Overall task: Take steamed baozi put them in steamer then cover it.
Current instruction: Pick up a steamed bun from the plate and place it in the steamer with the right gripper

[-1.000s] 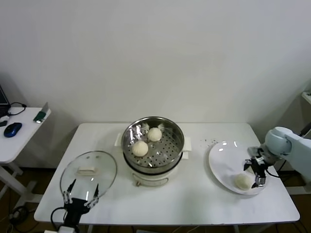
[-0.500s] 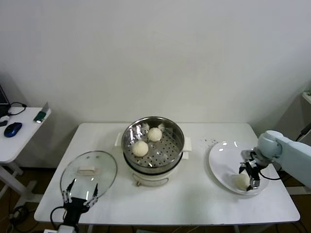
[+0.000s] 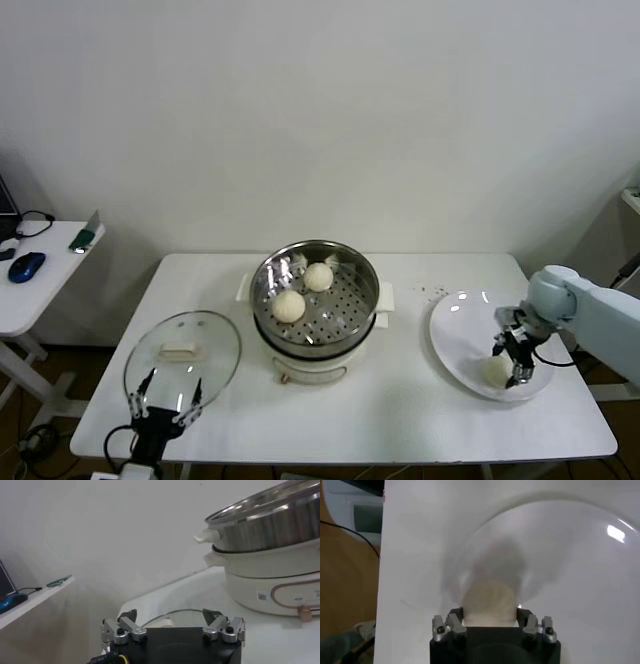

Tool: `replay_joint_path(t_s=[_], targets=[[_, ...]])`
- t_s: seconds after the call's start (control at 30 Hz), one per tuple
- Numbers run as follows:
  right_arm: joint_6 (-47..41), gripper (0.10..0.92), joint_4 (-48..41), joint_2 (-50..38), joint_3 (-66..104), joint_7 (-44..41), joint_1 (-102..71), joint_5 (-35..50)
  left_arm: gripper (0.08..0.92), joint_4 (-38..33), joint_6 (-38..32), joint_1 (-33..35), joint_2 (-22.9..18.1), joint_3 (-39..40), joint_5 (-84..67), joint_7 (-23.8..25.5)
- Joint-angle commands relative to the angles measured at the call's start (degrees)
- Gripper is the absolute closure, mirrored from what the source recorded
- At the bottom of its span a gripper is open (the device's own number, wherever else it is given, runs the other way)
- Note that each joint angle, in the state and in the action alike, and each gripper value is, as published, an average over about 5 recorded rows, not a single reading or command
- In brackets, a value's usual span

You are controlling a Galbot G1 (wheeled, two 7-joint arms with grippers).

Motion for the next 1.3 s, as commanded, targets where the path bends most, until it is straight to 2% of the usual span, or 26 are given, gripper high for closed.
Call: replay_joint_path(t_s=[0.03,0.33,0.6,0.9,1.3], targets=[[3.8,0.345,-1.9,1.5,-2.6,-1.5,6.2,0.4,0.177,-0.1,0.1,0.0,0.0,0.0,0.0,0.0],[21.8,0.347,-3.7,10.9,-18.6,-9.4,32.7,1.9,0.177,-0.4,0.1,0.4,-0.1,0.1,0.0,-0.1],[32.4,0.340,-0.2,23.0,-25.7,-12.2,48.2,6.8,0.177,-0.4,0.1,0.9,-0.3,0.4,0.3,0.0],[36.0,0.330,5.5,36.8,-22.0,-13.5,46.5,7.8,0.177,-1.0,0.0,1.1,-1.2,0.3,-0.3,0.0],[40.0,0.323,3.4,48.5,-17.8,-12.7,32.3,-5.0,0.177,-1.6,0.1,1.7,0.4,-0.9,-1.8,0.1]])
